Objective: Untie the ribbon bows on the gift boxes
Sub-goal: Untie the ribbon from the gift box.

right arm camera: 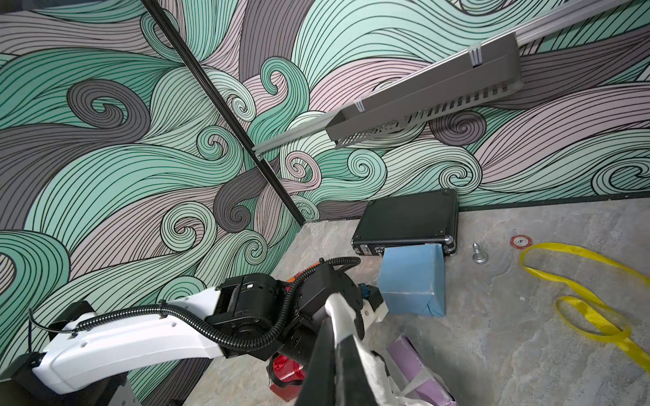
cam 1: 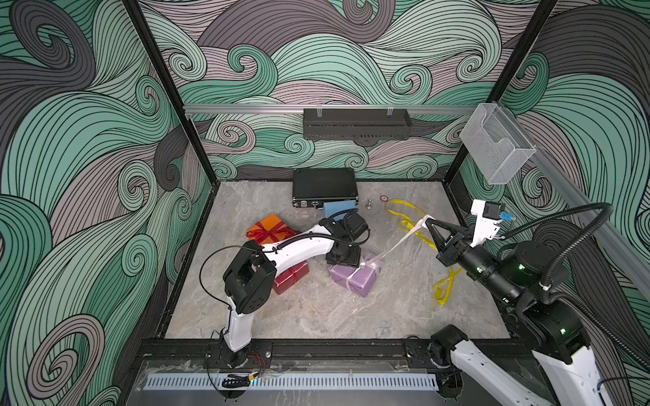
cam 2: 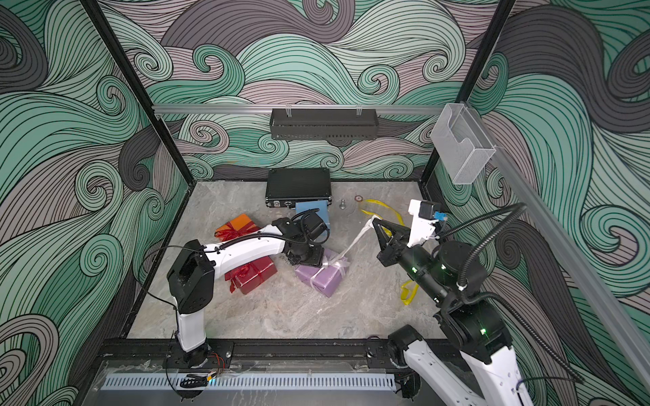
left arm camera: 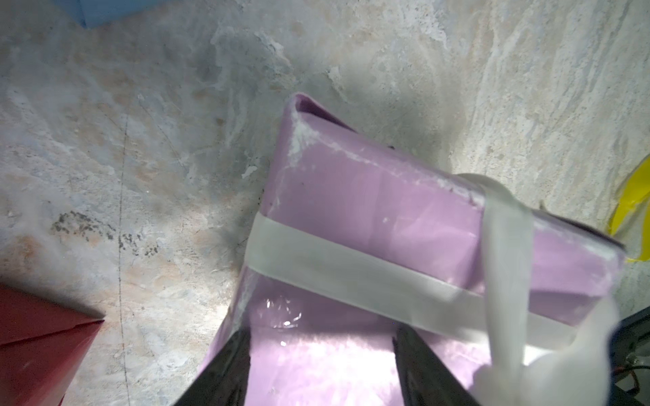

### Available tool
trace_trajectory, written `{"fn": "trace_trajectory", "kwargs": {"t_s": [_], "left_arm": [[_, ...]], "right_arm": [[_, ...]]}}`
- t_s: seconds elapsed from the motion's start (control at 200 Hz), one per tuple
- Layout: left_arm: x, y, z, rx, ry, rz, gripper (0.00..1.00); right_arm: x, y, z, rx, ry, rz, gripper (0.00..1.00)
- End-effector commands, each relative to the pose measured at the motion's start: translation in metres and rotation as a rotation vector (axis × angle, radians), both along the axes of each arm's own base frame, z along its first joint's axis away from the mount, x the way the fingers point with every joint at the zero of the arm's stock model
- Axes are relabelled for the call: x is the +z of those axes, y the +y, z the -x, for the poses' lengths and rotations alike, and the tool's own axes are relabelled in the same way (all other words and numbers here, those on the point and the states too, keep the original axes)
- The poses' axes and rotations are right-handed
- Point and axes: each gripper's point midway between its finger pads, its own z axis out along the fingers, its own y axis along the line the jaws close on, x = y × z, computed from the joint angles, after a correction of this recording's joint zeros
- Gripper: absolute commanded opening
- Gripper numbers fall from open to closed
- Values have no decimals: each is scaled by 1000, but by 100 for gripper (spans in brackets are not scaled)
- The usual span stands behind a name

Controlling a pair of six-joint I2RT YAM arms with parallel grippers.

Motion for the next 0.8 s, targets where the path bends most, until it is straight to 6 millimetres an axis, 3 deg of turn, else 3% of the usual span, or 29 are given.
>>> {"fn": "trace_trajectory", "kwargs": {"t_s": [0.0,0.15,0.25,0.48,0.61,0.796], "left_arm": [[-71,36,27,-18,148,-219,65],[-65,37,23,-15,124,-223,65],[-60,35,24,-18,120,-205,65],[-31,13,26,-52,79,-35,68],[-7,-2,27,-88,37,91,73],[26,-21,35,-145,0,269,78]], "right_arm": [[20,-10,6,-35,-72,-19,0],[21,-22,9,-91,-85,-11,0],[0,-24,1,-117,-27,31,0],[-101,-25,-22,-185,259,163,0],[-162,-30,-31,-229,440,294,6],[-218,-33,-34,-254,601,346,13]]}}
